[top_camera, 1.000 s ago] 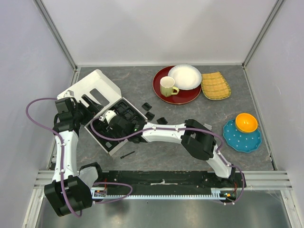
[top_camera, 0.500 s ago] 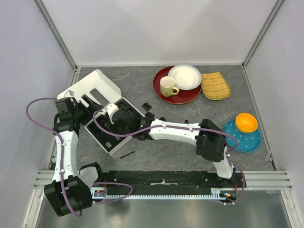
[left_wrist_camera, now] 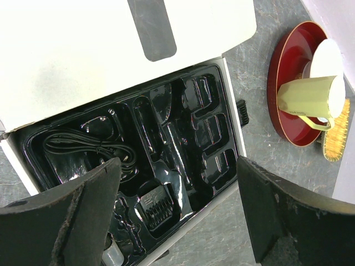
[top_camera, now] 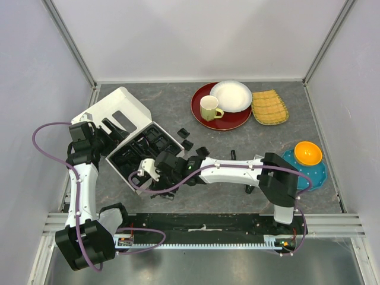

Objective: Sort the hair-cutting tools

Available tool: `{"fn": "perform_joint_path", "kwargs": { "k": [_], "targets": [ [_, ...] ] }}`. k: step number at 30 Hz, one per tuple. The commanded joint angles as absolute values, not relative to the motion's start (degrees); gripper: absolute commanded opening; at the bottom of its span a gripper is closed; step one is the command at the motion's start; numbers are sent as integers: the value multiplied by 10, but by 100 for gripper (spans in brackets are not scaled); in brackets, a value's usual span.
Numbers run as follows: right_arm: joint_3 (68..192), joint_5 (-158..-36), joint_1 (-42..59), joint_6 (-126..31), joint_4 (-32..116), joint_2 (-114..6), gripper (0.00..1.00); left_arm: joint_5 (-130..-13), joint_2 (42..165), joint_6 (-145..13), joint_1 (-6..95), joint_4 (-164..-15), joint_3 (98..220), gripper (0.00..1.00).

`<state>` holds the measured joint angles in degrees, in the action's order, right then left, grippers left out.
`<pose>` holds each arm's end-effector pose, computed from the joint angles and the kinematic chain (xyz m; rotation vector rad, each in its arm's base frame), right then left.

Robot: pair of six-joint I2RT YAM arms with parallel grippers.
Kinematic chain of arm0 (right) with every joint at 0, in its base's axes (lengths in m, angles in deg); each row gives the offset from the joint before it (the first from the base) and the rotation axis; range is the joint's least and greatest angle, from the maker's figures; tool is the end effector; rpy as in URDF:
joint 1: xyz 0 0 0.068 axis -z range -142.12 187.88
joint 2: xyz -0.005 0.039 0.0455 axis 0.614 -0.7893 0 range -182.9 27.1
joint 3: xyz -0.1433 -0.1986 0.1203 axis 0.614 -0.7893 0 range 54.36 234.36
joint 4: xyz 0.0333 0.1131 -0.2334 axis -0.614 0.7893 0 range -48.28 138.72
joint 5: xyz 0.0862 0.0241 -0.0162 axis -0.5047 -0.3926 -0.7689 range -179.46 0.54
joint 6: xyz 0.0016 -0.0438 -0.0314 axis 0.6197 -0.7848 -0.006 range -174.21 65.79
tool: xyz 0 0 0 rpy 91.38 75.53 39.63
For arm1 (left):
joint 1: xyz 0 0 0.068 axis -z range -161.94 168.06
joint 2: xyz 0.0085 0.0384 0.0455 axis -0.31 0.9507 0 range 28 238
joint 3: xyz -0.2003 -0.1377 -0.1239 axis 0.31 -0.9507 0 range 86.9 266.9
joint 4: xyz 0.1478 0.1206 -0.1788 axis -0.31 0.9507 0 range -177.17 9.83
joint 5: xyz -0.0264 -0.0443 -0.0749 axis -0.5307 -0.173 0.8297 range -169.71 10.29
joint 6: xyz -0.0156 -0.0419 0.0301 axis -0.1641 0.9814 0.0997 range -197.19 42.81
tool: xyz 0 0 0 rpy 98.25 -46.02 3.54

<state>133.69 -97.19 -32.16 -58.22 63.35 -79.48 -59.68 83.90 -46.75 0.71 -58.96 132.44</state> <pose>0.1363 0.3894 0.2254 -1.5754 1.9823 0.6606 0.2020 0.0502 0.2801 -0.7322 2.1230 -0.5154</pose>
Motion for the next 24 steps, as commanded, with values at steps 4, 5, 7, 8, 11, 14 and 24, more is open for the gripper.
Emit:
{"fn": "perform_joint_path", "kwargs": {
  "k": [4, 5, 7, 8, 11, 14, 24],
  "targets": [
    [1312, -1011, -338, -620, 559, -835, 74, -592, 836, -475, 2, -602, 1323, 91],
    [1314, -1006, -338, -622, 551, -840, 74, -593, 835, -476, 3, -602, 1323, 91],
    [1324, -1006, -338, -627, 545, -855, 74, -593, 837, -476, 3, -602, 1323, 91],
    [1329, -1005, -338, -630, 543, -860, 74, -592, 838, -476, 3, -603, 1323, 91],
    [1343, -995, -338, -641, 543, -879, 75, -591, 839, -475, 3, -602, 1323, 91],
    [1357, -981, -338, -649, 547, -898, 74, -591, 839, -476, 2, -603, 1323, 91],
    [1397, -962, -338, -642, 580, -951, 67, -589, 844, -476, 3, -602, 1325, 91]
  ]
}}
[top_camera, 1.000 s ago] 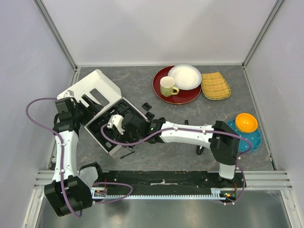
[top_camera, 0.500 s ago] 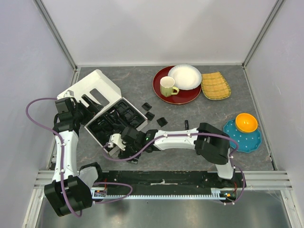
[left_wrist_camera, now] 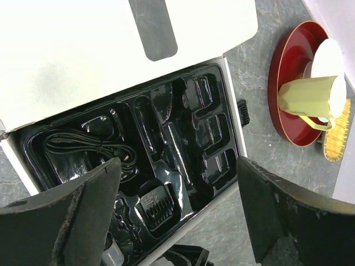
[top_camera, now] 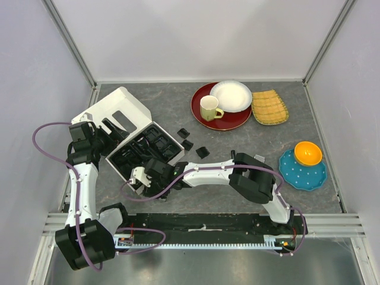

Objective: Sort the hair-cutting tools

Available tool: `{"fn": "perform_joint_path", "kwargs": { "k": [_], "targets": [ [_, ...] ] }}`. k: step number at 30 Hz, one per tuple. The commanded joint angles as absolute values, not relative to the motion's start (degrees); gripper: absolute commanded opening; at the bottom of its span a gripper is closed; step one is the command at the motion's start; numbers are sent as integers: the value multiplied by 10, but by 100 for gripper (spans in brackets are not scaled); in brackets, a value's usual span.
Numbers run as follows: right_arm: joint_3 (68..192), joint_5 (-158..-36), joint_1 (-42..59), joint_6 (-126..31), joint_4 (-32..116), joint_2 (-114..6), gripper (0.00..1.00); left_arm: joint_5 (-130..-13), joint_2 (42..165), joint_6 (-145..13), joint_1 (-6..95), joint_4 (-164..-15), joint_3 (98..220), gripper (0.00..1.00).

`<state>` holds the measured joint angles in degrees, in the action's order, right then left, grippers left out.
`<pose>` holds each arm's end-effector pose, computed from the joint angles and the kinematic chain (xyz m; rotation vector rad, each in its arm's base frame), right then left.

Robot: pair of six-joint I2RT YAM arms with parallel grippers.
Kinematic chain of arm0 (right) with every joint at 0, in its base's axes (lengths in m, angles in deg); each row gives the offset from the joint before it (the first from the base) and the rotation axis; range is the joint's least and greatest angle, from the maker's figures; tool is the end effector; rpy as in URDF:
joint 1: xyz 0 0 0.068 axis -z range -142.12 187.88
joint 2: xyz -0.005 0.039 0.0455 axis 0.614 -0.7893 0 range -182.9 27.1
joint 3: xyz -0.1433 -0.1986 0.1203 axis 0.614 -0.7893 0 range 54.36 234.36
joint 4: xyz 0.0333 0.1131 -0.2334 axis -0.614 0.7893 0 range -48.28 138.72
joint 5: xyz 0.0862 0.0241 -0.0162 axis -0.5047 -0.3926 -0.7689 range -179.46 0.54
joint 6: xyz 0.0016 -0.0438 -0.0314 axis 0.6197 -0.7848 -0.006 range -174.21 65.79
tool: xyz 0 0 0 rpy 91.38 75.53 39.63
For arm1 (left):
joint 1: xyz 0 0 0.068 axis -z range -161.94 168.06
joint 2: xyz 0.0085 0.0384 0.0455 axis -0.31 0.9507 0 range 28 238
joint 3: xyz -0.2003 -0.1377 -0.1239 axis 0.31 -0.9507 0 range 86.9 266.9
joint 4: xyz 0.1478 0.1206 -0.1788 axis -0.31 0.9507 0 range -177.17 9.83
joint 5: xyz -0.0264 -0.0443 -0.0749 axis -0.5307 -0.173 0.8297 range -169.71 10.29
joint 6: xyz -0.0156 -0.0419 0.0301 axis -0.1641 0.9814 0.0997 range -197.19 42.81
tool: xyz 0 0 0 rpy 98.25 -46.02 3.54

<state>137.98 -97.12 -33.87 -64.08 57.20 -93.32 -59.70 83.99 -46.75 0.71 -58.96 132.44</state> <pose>0.1372 0.4314 0.1560 -1.7298 1.9133 0.6009 0.2022 0.0503 0.2798 -0.7333 2.1243 -0.5151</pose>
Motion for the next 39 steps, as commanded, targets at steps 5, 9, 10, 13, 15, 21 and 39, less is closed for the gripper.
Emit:
{"fn": "perform_joint_path", "kwargs": {
  "k": [5, 9, 10, 13, 15, 21, 39],
  "targets": [
    [1387, -961, -338, -642, 603, -947, 56, -590, 843, -475, 3, -602, 1324, 91],
    [1381, -947, -338, -641, 632, -945, 47, -591, 843, -475, 2, -602, 1323, 91],
    [1380, -934, -338, -639, 636, -945, 45, -590, 842, -475, 3, -602, 1323, 91],
    [1372, -905, -338, -631, 646, -941, 41, -590, 843, -475, 2, -602, 1323, 91],
    [1360, -898, -338, -618, 646, -937, 40, -590, 843, -475, 2, -602, 1323, 91],
    [1339, -884, -338, -576, 647, -927, 22, -588, 842, -474, 2, -603, 1323, 91],
    [1336, -918, -338, -483, 656, -884, 0, -588, 840, -475, 3, -603, 1323, 91]
  ]
}}
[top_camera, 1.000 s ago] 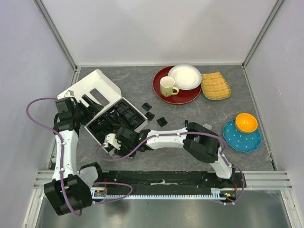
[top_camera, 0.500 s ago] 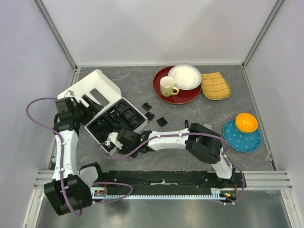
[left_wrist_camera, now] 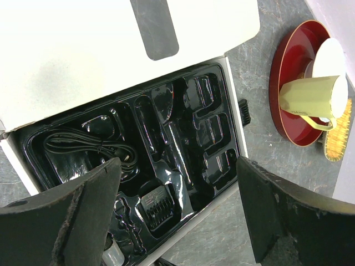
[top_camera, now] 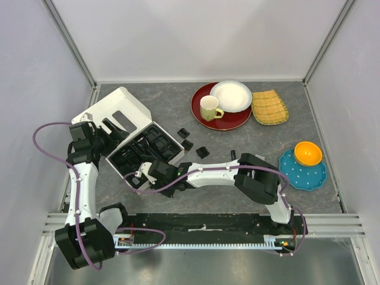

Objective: Sort the hair-cutting tools

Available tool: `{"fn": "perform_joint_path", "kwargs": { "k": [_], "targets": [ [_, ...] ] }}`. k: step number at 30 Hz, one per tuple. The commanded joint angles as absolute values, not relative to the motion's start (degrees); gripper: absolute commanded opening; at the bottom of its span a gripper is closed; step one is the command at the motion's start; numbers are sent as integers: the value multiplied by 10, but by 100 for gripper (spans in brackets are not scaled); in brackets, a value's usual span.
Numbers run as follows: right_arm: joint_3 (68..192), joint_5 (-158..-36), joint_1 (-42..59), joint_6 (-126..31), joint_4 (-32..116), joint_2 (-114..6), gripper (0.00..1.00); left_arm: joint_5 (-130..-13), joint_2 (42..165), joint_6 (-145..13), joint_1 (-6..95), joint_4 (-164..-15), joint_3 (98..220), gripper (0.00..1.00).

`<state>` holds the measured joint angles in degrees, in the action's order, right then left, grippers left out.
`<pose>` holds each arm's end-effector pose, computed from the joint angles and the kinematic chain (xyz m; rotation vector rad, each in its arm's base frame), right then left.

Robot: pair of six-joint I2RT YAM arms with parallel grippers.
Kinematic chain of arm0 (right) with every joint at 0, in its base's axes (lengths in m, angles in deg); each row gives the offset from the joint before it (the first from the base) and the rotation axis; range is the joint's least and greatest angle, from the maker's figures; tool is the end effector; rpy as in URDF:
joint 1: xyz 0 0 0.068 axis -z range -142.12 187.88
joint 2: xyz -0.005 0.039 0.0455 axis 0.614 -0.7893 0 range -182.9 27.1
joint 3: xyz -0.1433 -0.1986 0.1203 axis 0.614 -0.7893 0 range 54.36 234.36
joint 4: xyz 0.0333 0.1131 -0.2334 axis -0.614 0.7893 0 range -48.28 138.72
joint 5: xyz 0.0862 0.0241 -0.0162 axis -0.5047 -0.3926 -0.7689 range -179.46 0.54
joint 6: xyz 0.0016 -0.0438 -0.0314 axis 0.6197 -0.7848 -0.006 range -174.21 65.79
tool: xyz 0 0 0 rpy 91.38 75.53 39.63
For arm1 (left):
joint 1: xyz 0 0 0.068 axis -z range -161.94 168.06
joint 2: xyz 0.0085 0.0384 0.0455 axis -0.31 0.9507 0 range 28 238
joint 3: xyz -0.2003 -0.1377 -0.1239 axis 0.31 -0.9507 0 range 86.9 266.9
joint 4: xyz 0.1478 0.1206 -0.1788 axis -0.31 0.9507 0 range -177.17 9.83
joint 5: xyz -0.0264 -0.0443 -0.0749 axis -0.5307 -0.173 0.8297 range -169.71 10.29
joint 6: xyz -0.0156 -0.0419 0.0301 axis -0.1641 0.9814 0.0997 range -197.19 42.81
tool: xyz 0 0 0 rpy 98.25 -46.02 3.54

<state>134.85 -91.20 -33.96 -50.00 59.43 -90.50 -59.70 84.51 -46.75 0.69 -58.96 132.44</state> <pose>0.1352 0.4156 0.1579 -1.4705 2.1728 0.5436 0.2036 0.0508 0.2781 -0.7386 2.1318 -0.5156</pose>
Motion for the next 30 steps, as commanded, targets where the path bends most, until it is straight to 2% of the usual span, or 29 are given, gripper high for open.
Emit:
{"fn": "perform_joint_path", "kwargs": {
  "k": [1, 16, 30],
  "targets": [
    [1338, -919, -338, -483, 658, -878, 0, -588, 840, -475, 2, -602, 1323, 91],
    [1385, -932, -338, -467, 668, -809, 0, -589, 840, -475, 3, -602, 1323, 91],
    [1459, -881, -335, -403, 589, -843, 0, -588, 839, -476, 3, -602, 1323, 91]
  ]
}}
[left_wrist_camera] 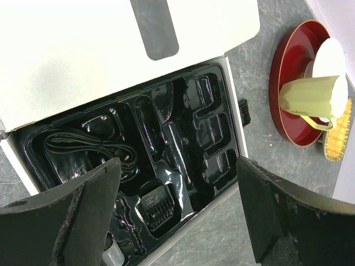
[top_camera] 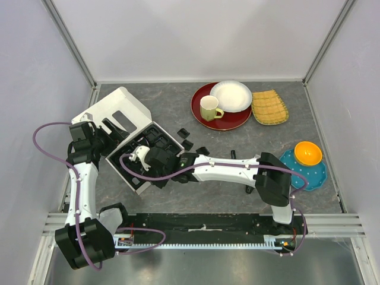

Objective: Sort the hair-cutting tools

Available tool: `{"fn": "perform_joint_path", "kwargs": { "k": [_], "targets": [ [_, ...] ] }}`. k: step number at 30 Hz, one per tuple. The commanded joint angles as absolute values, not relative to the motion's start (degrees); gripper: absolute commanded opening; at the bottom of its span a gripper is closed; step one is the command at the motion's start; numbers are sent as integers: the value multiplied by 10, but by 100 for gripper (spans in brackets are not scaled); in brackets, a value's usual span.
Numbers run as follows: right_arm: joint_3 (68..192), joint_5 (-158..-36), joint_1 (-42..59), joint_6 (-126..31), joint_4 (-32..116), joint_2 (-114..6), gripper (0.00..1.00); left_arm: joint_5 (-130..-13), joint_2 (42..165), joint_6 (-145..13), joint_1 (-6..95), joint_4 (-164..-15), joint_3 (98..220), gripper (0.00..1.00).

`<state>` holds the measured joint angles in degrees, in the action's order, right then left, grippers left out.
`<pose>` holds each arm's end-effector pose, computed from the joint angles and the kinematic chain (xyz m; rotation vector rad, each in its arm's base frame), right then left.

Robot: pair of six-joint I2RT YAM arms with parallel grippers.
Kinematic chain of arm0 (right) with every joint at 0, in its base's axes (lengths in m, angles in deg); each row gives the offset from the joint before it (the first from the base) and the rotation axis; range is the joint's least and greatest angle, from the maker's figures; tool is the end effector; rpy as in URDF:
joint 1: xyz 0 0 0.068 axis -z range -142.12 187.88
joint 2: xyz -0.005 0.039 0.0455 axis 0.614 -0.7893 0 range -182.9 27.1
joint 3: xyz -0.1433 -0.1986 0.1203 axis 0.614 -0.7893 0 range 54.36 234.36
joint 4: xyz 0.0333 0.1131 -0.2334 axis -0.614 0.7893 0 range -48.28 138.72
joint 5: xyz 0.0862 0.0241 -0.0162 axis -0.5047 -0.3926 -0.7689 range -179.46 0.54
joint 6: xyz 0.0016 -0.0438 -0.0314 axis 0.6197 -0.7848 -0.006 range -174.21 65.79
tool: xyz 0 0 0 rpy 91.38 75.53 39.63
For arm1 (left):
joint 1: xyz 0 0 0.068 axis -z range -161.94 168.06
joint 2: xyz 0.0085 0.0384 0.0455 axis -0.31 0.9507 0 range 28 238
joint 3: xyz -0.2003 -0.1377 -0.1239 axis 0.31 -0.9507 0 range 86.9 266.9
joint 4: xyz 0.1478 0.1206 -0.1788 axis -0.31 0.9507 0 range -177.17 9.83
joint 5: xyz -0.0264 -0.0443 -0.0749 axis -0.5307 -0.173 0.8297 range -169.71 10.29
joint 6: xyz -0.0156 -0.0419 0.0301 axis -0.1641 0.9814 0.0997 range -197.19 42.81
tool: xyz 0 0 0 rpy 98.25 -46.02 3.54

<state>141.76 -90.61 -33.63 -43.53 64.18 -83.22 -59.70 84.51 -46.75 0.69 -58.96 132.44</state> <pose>0.1381 0.4154 0.2429 -1.2645 2.1340 0.6877 0.2036 0.0508 0.2781 -0.7386 2.1318 -0.5156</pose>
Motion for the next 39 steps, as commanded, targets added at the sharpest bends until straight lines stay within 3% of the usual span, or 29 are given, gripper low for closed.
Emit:
{"fn": "perform_joint_path", "kwargs": {
  "k": [1, 14, 39],
  "targets": [
    [1466, -877, -335, -394, 585, -850, 0, -587, 840, -475, 3, -602, 1323, 91],
    [1560, -830, -323, -344, 531, -951, 0, -615, 822, -475, 3, -597, 1323, 90],
    [1537, -811, -314, -311, 472, -974, 0, -611, 828, -473, 2, -597, 1324, 90]
  ]
}}
